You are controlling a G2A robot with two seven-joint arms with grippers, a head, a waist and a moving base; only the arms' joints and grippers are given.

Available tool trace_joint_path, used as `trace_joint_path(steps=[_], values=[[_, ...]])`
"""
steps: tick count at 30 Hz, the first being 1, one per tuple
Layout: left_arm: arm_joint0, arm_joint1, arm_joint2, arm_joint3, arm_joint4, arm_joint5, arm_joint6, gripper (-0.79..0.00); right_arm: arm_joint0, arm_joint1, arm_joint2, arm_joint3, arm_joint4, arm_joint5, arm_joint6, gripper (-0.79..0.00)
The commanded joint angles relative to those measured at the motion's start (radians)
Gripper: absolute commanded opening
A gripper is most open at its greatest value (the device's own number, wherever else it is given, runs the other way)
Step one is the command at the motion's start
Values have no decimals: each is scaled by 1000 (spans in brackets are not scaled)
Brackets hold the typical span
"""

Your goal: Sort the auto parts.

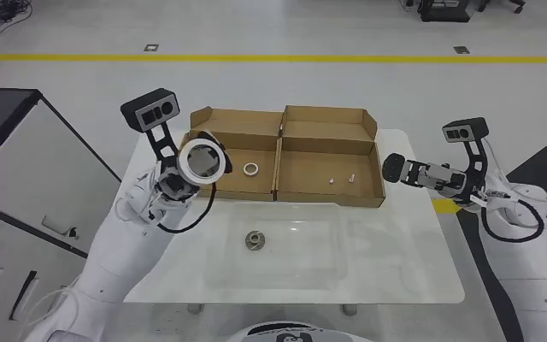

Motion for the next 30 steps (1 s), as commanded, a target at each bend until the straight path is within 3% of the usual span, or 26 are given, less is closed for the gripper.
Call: trace_joint_path(steps=[1,30], values=[[3,0,-5,2,17,8,-5,-785,0,0,0,0,0,0,0,0],[27,-13,-12,-21,-29,9,14,-785,0,0,0,0,0,0,0,0]])
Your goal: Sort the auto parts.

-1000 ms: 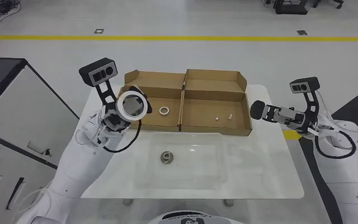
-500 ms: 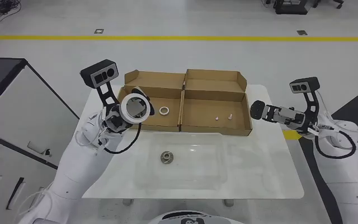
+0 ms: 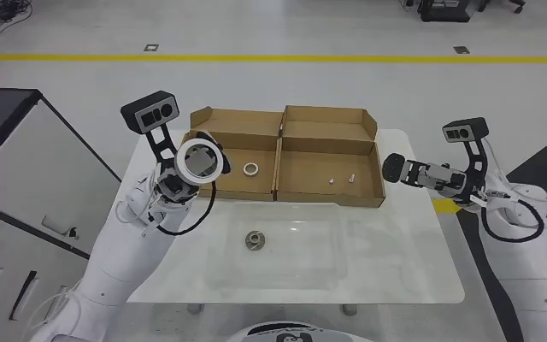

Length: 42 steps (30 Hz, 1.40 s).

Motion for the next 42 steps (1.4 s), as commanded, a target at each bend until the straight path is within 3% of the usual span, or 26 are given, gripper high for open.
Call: trace_joint_path(steps=[1,8,11,14,20,23,32,37,42], values=[[0,0,0,0,0,0,0,-785,0,0,0,0,0,0,0,0],[0,0,0,0,0,0,0,-785,0,0,0,0,0,0,0,0],[-3,-2,-12,-4,74,58,34,-785,0,0,0,0,0,0,0,0],[-33,-14,-6,-32,214,162,154,-785,0,0,0,0,0,0,0,0],[-138,-36,89,-61,690,559,248,-785,0,0,0,0,0,0,0,0],[-160,-50,145,-59,765,731,295,-785,0,0,0,0,0,0,0,0],[-272,-75,219,-37,966,1046,287,-785,0,0,0,0,0,0,0,0],[-337,-86,223,13,1036,1132,283,-785,0,0,0,0,0,0,0,0],[-397,-82,237,39,1208,1224,145,-785,0,0,0,0,0,0,0,0]])
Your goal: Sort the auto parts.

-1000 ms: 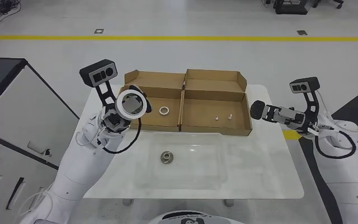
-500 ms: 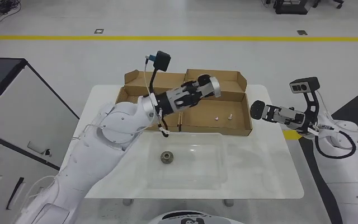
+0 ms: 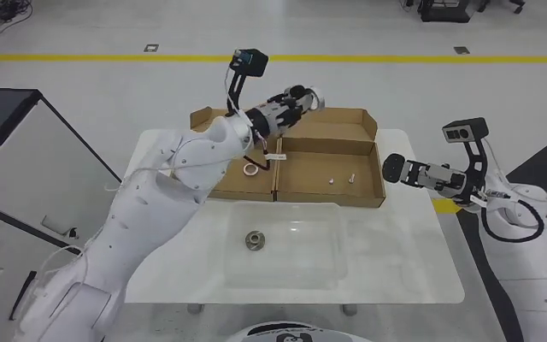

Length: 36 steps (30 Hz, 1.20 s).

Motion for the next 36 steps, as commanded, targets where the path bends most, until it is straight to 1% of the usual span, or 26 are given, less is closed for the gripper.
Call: trace_joint_path(steps=[1,3,6,12,14,18,21,26,30,36], values=[[-19,5,4,10,86,39,-80,-785,0,0,0,0,0,0,0,0],[-39,13,15,17,204,47,-172,-785,0,0,0,0,0,0,0,0],[-44,22,16,19,302,69,-280,-785,0,0,0,0,0,0,0,0],[-35,29,40,19,402,96,-448,-785,0,0,0,0,0,0,0,0],[-30,27,56,32,423,107,-478,-785,0,0,0,0,0,0,0,0],[-34,17,91,78,450,116,-503,-785,0,0,0,0,0,0,0,0],[-56,7,112,126,472,125,-516,-785,0,0,0,0,0,0,0,0],[-115,-10,156,223,536,105,-583,-785,0,0,0,0,0,0,0,0],[-136,-21,175,290,563,103,-615,-785,0,0,0,0,0,0,0,0],[-128,-25,174,363,604,123,-661,-785,0,0,0,0,0,0,0,0]])
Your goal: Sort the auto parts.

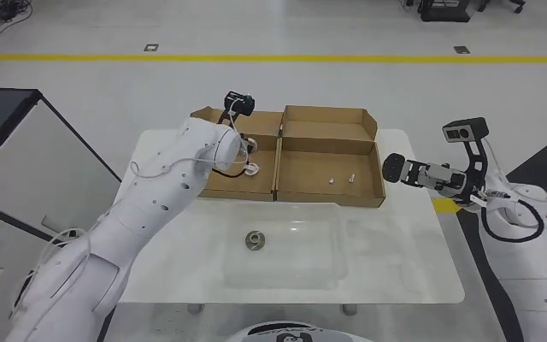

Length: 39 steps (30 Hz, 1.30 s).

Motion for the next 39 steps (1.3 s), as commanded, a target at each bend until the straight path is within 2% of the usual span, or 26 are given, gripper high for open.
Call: trace_joint_path(steps=[1,13,25,31,39], values=[[6,0,-5,19,12,3,-10,-785,0,0,0,0,0,0,0,0],[58,-9,-6,49,56,8,-32,-785,0,0,0,0,0,0,0,0],[106,-10,-30,157,105,-13,-30,-785,0,0,0,0,0,0,0,0],[86,-27,-15,232,113,-45,-21,-785,0,0,0,0,0,0,0,0],[26,-69,29,353,108,-83,20,-785,0,0,0,0,0,0,0,0]])
